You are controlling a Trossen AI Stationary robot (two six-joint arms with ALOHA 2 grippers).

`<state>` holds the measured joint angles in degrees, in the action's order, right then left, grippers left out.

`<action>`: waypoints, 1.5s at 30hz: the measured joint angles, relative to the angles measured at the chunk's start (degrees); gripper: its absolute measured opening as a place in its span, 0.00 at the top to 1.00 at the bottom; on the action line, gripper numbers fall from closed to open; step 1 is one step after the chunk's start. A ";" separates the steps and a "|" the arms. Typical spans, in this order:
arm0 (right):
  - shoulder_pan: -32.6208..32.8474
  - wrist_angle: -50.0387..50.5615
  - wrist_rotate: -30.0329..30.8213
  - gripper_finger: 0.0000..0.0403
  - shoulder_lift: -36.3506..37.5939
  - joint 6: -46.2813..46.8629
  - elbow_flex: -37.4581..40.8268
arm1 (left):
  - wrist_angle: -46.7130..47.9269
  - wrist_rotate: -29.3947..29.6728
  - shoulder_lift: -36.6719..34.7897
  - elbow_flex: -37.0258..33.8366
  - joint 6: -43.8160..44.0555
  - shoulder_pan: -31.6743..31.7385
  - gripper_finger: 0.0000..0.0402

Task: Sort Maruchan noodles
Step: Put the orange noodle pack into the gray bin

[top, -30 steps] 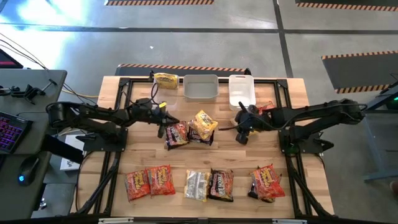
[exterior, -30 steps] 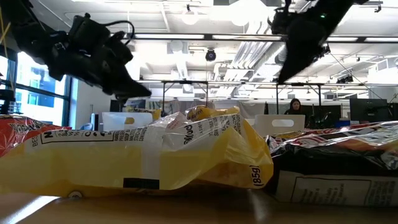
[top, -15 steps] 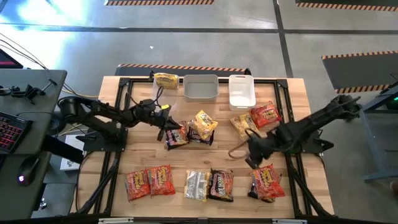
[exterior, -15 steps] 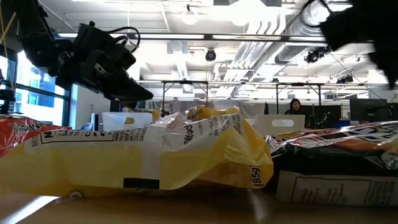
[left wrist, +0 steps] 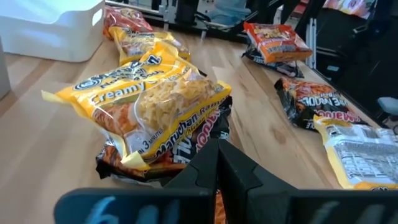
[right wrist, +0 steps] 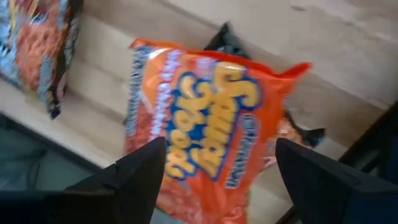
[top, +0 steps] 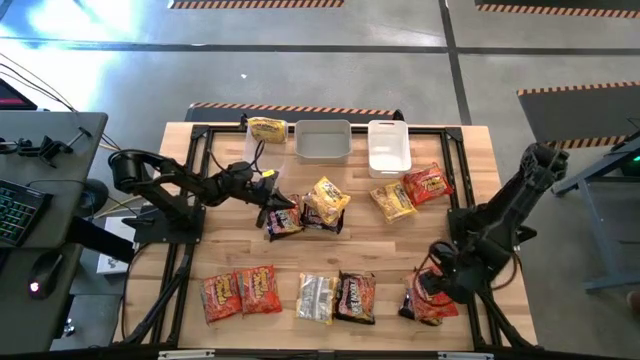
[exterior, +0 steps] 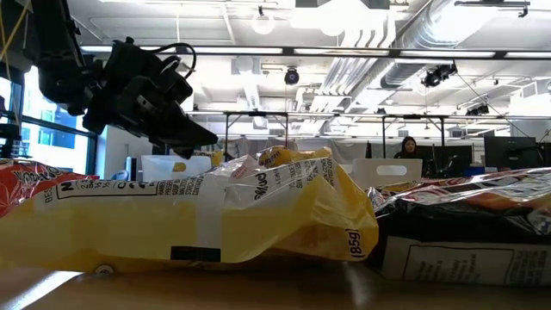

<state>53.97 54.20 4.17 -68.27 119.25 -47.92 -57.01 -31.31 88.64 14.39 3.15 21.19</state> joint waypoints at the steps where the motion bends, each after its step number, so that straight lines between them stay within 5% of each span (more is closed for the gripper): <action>1: 1.31 0.45 0.73 0.28 0.00 1.99 0.00 | 0.05 0.00 0.00 0.00 0.50 0.00 1.00; 8: 8.86 1.22 8.85 0.28 -0.05 11.85 0.00 | 0.10 0.00 0.00 0.00 1.71 0.00 1.00; 12: 8.95 0.30 8.07 0.28 -1.60 11.85 0.91 | 0.11 0.00 0.00 0.00 1.75 0.00 1.00; 20: 9.09 -21.64 13.45 0.28 -2.69 11.18 11.72 | 0.15 -0.02 0.00 0.00 2.33 0.00 1.00; 26: 9.09 -23.64 17.07 0.30 -2.71 9.21 13.29 | 0.17 -0.02 0.00 0.00 2.69 0.00 1.00; 39: 9.03 -23.18 20.42 0.73 -2.67 6.23 13.29 | 0.17 -0.02 -0.02 0.00 2.69 0.00 1.00; 45: 8.18 -21.92 21.74 0.83 -0.44 2.97 13.29 | 0.17 -0.02 -0.02 0.00 2.78 0.00 1.00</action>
<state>62.16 32.28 25.91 -68.71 122.22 -34.63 -56.84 -31.33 88.62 14.39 5.93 21.19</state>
